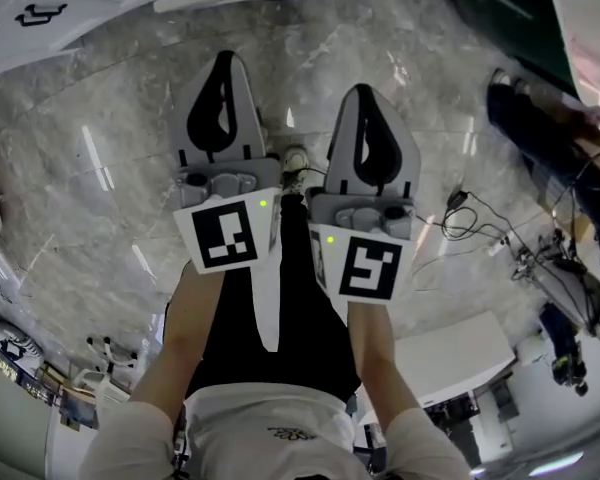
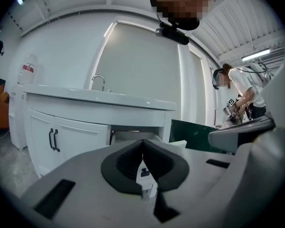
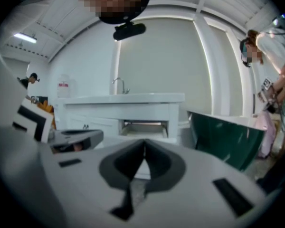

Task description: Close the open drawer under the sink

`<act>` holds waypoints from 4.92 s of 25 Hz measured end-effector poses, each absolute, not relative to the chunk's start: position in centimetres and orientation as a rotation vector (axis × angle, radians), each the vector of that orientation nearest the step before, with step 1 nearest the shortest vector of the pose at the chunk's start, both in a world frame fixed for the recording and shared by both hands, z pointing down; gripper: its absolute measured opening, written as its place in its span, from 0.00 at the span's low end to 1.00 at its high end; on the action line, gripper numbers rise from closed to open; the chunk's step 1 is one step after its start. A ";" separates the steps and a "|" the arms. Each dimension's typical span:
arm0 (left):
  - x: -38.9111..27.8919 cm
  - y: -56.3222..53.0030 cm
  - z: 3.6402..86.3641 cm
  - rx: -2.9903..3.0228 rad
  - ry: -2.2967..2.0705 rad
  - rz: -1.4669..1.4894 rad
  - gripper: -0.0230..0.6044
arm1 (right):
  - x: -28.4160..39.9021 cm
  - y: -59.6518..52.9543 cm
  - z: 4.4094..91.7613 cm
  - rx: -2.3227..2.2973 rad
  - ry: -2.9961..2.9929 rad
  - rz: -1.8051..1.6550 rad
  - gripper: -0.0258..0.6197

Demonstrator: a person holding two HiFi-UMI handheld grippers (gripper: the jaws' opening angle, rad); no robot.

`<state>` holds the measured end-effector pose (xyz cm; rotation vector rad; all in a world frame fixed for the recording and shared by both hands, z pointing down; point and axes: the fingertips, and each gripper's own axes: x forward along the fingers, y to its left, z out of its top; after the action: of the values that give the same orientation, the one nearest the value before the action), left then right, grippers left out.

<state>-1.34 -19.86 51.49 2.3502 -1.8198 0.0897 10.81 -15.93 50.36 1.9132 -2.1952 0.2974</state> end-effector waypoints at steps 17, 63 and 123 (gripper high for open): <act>-1.7 -21.2 56.0 2.183 -1.779 0.081 0.07 | 11.5 -16.0 53.0 1.906 -2.168 0.332 0.09; 4.3 -28.6 65.0 2.416 -1.482 0.565 0.24 | 11.6 -17.4 55.8 1.882 -2.116 0.463 0.09; 3.9 -41.0 64.4 2.293 -1.534 0.520 0.24 | 11.7 -17.7 59.5 1.849 -2.070 0.623 0.09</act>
<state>3.94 -40.96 64.42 2.2926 -1.5335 0.5204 11.72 -17.72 59.50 1.8485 -2.0701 0.6230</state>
